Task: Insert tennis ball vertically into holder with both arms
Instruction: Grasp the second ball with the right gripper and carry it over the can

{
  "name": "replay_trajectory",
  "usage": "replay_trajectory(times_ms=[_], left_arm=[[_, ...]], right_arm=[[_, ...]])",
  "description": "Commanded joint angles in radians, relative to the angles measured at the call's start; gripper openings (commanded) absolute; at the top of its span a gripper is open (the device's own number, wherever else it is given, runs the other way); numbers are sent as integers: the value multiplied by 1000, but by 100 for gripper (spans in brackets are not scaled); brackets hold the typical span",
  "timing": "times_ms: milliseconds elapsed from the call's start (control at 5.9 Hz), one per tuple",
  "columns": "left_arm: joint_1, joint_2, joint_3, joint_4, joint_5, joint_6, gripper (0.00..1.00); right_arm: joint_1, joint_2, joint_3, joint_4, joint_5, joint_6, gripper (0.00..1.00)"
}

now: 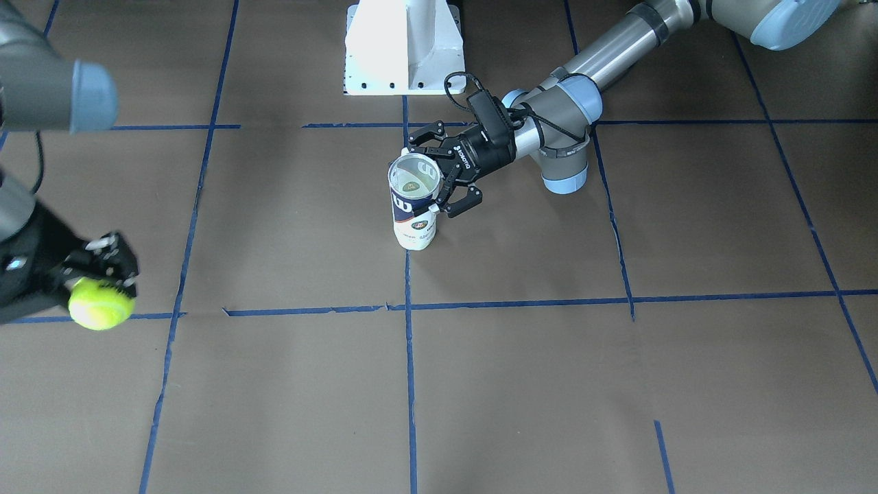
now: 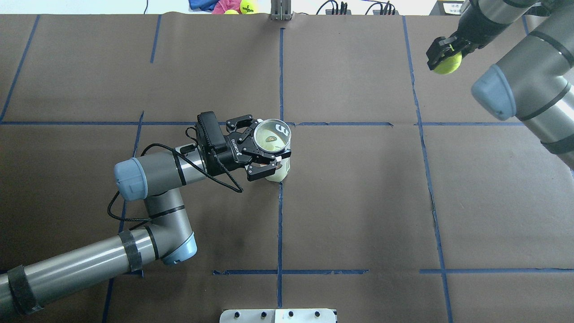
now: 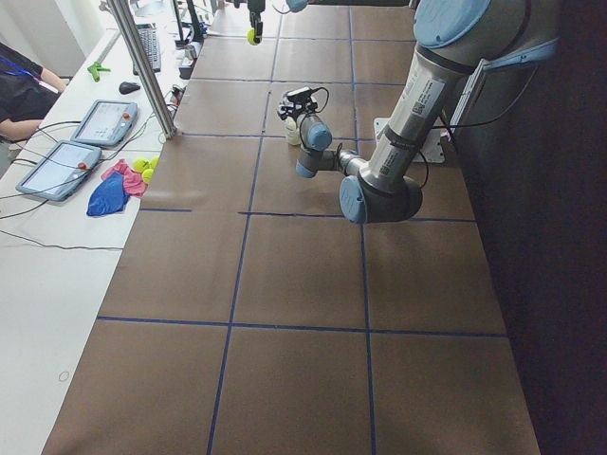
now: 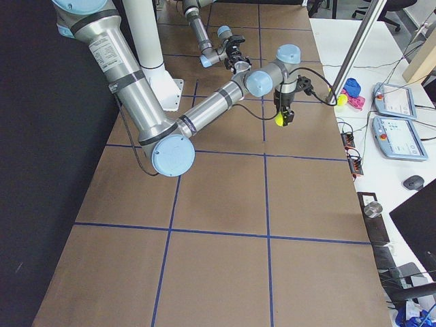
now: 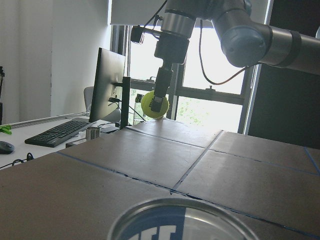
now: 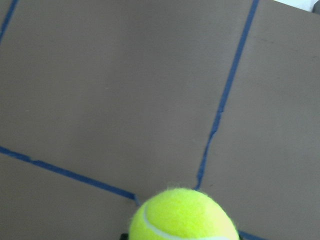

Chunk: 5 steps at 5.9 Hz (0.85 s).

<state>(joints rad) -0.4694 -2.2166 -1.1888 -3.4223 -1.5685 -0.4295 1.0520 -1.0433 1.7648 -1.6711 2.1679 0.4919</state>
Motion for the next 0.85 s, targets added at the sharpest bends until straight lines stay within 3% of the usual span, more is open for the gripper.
replay_trajectory(times_ms=[0, 170, 339, 678], left_arm=[[0, 0, 0, 0, 1, 0, 88], [0, 0, 0, 0, 1, 0, 88], [0, 0, 0, 0, 1, 1, 88], [2, -1, 0, 2, -1, 1, 88]], right_arm=[[-155, 128, 111, -61, -31, 438, 0], [-252, 223, 111, -102, -113, 585, 0], [-330, 335, 104, -228, -182, 641, 0], [-386, 408, 64, -260, -220, 685, 1]])
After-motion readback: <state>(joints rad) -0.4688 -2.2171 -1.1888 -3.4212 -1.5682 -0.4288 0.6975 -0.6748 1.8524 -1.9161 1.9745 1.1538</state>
